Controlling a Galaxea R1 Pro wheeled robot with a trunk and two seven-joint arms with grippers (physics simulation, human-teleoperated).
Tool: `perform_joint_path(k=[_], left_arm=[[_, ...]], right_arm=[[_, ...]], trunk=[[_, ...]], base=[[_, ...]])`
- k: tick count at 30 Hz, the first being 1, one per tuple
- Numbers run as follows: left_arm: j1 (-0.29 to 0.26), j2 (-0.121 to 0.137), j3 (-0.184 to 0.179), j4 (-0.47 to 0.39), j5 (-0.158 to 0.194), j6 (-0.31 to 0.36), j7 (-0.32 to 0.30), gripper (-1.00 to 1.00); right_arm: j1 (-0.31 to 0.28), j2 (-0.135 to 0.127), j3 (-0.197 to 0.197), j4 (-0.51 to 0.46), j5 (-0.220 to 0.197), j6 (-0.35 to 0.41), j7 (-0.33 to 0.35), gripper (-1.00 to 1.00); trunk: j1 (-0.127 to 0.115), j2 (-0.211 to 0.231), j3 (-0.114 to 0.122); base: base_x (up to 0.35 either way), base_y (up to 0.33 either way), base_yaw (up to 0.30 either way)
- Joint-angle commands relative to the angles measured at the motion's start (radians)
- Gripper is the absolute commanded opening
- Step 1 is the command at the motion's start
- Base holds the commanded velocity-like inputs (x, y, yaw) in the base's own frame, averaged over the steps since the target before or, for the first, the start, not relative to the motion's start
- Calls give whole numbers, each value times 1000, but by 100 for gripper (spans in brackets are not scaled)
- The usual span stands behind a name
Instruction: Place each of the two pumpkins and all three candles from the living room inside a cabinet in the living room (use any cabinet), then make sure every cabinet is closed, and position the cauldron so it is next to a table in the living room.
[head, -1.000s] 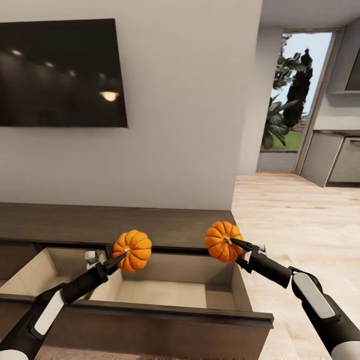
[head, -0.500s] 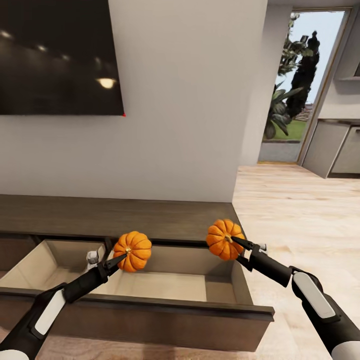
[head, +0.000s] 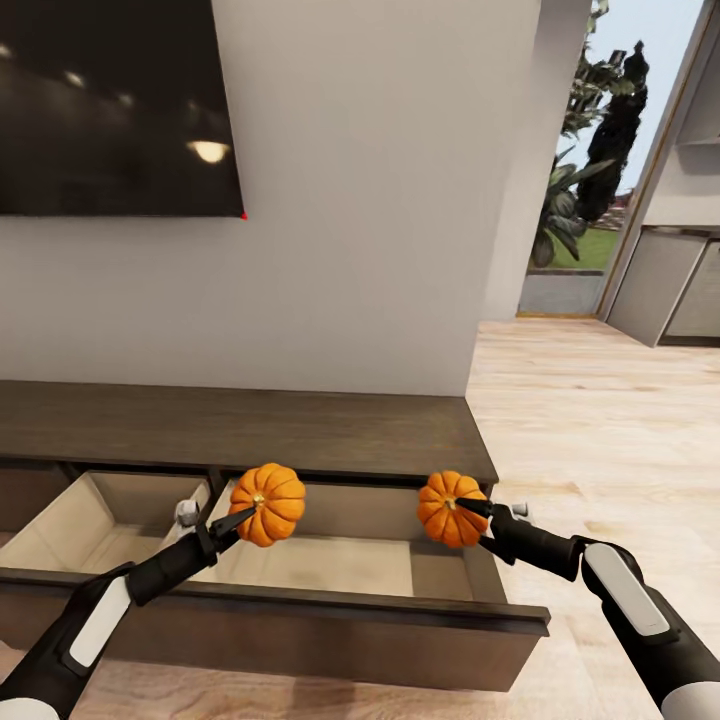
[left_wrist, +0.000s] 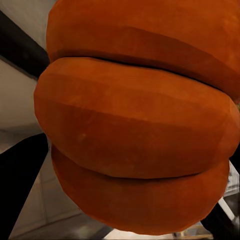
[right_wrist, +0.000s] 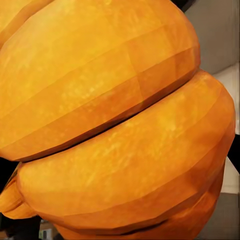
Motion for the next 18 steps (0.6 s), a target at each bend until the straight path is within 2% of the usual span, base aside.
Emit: perform_joint_path(k=[1, 6, 15, 18], left_arm=[[0, -1, 0, -5, 4, 10, 8, -100], [0, -5, 0, -14, 11, 17, 58, -100], [0, -4, 0, -15, 14, 18, 66, -100], [0, -4, 2, -15, 14, 18, 66, -100]], right_arm=[[-1, -1, 1, 0, 3, 1, 7, -100], [-1, -1, -1, -2, 5, -7, 4, -100], [-1, -2, -3, -4, 8, -12, 8, -100], [-1, -2, -3, -4, 8, -12, 10, -100]], trunk=[[0, 0, -1], [0, 0, -1], [0, 0, -1], [0, 0, 1]], base=[[0, 0, 0], [3, 0, 0], [44, 26, -5], [2, 26, -179]])
